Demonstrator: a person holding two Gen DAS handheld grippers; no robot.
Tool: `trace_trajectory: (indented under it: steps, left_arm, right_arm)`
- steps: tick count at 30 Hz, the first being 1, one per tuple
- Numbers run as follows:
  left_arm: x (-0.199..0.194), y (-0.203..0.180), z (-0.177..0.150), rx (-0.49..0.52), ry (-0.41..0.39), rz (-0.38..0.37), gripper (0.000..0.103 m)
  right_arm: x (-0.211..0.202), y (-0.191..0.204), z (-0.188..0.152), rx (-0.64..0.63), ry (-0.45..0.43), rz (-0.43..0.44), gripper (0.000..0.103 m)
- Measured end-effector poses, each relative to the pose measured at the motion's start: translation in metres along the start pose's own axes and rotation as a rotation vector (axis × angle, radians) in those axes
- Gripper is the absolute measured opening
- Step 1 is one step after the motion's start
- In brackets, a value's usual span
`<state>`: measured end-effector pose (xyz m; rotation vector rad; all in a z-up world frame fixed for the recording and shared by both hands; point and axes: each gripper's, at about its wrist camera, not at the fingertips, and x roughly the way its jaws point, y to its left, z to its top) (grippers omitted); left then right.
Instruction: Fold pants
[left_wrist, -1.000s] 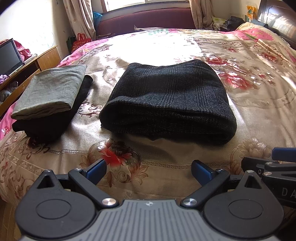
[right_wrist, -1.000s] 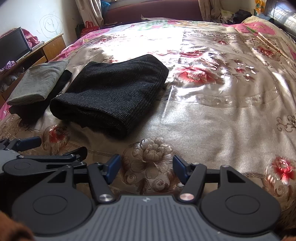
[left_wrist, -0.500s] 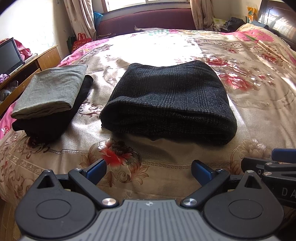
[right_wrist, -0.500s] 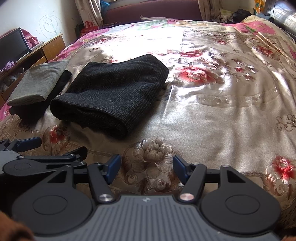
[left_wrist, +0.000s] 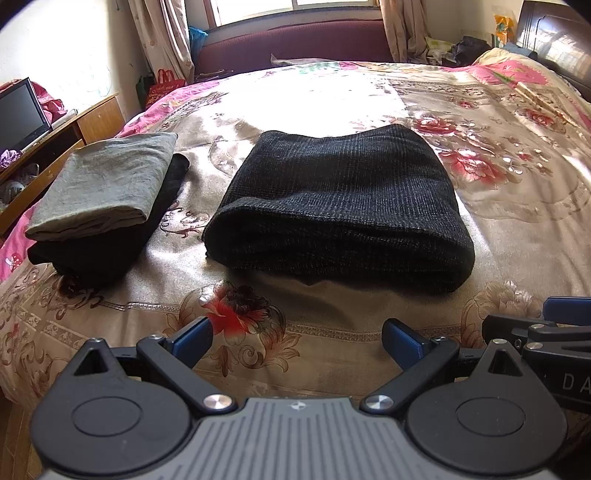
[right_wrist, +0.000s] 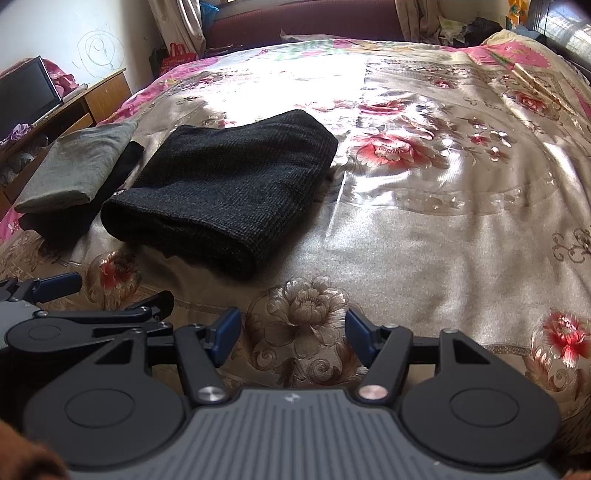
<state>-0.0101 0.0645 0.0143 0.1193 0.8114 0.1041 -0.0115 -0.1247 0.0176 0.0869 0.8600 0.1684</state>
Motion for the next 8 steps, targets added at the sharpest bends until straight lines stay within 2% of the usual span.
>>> trace_trajectory:
  steps: [8]
  left_arm:
    - [-0.0007,0.0013,0.0007,-0.006,-0.006,0.005,0.103]
  right_arm:
    - [-0.0005,0.0017,0.0012,-0.001,-0.001,-0.001,0.064]
